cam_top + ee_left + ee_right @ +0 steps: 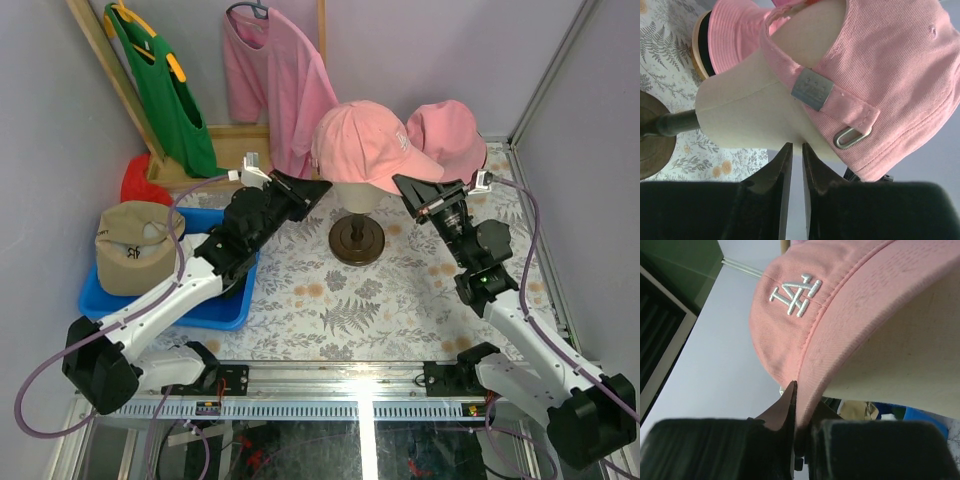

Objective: Stack the hats
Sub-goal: Place the hat on the hat stand.

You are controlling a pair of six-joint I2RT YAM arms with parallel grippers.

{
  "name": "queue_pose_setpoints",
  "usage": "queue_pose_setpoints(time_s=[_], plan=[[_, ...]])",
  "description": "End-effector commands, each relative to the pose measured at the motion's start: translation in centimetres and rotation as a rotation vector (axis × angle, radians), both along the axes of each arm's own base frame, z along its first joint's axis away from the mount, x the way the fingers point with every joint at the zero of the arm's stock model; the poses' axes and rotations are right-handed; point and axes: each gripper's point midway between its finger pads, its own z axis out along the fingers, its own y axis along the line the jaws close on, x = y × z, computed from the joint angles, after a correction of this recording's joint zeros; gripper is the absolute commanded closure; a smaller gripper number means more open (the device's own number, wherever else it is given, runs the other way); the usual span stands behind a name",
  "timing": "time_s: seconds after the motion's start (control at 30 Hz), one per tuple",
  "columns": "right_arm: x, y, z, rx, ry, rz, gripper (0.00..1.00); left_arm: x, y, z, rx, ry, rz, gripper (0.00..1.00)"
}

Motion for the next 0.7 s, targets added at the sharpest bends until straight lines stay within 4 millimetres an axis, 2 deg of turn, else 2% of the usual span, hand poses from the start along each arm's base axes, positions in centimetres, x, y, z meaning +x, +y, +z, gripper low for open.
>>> queue_pose_setpoints(time_s=[0.0,0.1,0.27,0.5,0.67], plan=[[0.7,1.9,-3.7,-0.119,0.16,-0.032,1.0,1.3,0.2,3.9,-0.084,-0.085,0.012,0.87],[0.4,3.0,-2.7,-0.142,0.144,-0.021,1.0,2.0,-0.2,4.6,-0.09,-0.094,-0.01,0.87],[0.1,3.2,-2.0,-0.196,0.122,-0.01,1.0,2.4,-0.5,4.7,-0.085,-0.099,-0.036,0.87],[-1.0,3.6,-0.1,-0.429,0.02,0.019,1.0,2.2,0.3,3.5,-0.099,-0.074,-0.013,0.86],[-1.5,3.5,0.3,-0.551,-0.006,0.045,1.0,2.5,0.0,3.8,-0.103,-0.071,-0.017,0.86]])
